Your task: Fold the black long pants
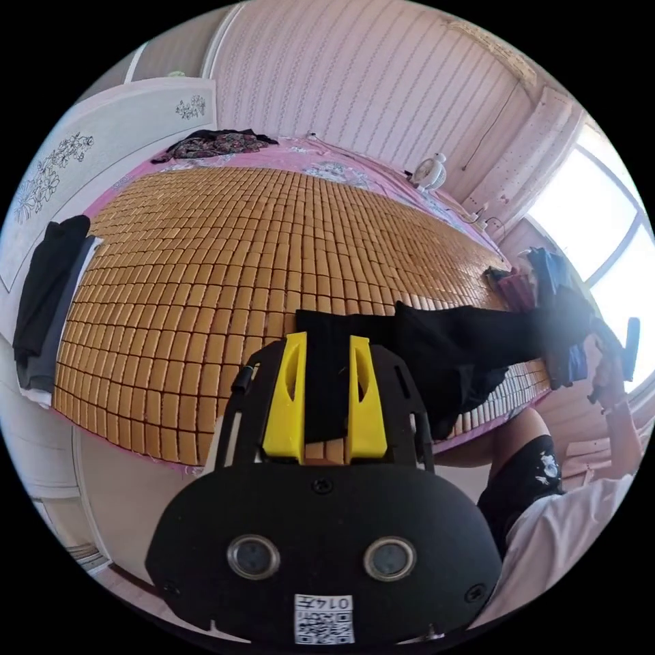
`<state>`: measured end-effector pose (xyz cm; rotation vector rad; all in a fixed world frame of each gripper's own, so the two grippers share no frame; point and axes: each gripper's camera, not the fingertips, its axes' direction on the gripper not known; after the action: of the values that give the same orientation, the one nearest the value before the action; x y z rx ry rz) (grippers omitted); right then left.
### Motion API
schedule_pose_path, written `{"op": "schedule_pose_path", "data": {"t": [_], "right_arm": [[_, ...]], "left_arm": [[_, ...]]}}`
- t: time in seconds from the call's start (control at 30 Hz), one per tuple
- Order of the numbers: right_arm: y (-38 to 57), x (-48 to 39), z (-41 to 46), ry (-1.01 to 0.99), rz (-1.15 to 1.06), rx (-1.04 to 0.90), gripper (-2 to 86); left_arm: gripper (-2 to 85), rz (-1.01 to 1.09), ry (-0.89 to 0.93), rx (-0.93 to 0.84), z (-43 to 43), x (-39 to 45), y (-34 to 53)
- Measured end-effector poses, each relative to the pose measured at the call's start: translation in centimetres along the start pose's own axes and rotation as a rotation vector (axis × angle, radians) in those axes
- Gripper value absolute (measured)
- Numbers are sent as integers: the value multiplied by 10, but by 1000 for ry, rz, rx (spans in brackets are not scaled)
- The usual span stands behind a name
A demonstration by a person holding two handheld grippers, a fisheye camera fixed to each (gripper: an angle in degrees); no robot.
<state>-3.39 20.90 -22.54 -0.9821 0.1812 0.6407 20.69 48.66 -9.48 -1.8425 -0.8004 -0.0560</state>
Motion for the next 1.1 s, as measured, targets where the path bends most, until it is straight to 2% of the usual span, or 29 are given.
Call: {"op": "schedule_pose_path", "data": {"t": [0.07, 0.1, 0.17, 0.2, 0.3, 0.47, 0.57, 0.63, 0.7, 0.77, 0.8, 0.93, 1.1], "right_arm": [[12, 50, -39, 246, 147, 49, 38], [15, 60, -48, 299, 172, 62, 44], [28, 87, -66, 475, 275, 74, 96], [31, 91, -66, 488, 293, 73, 100], [38, 87, -31, 347, 273, -14, 110], [40, 0, 127, -165, 50, -380, 118], [36, -61, 193, -197, -98, -484, 130], [34, -78, 225, -195, -108, -541, 126], [36, -86, 248, -152, -130, -622, 92], [31, -84, 249, -160, -165, -667, 16], [28, -83, 243, -174, -167, -652, 12], [-10, -51, 147, -173, -235, -375, 1], [-13, 6, -1, 42, -263, -36, 1]], "left_arm": [[95, -2, -24, -148, 30, 10, -12], [93, 0, -45, -181, 36, 13, -13], [69, 84, -169, -146, 35, 29, -13], [60, 108, -185, -142, 35, 33, -12], [23, 169, -213, -154, 31, 43, -11], [0, 79, -154, -157, 7, 33, -13], [-4, 88, -149, -103, -21, 31, -16], [-5, 99, -149, -76, -36, 29, -18], [-7, 102, -150, -48, -49, 27, -21], [-8, 102, -134, -17, -62, 21, -25], [-8, 101, -130, -6, -64, 20, -26], [-9, 108, -130, 84, -86, 10, -39], [-9, 148, -124, 275, -133, -5, -39]]}}
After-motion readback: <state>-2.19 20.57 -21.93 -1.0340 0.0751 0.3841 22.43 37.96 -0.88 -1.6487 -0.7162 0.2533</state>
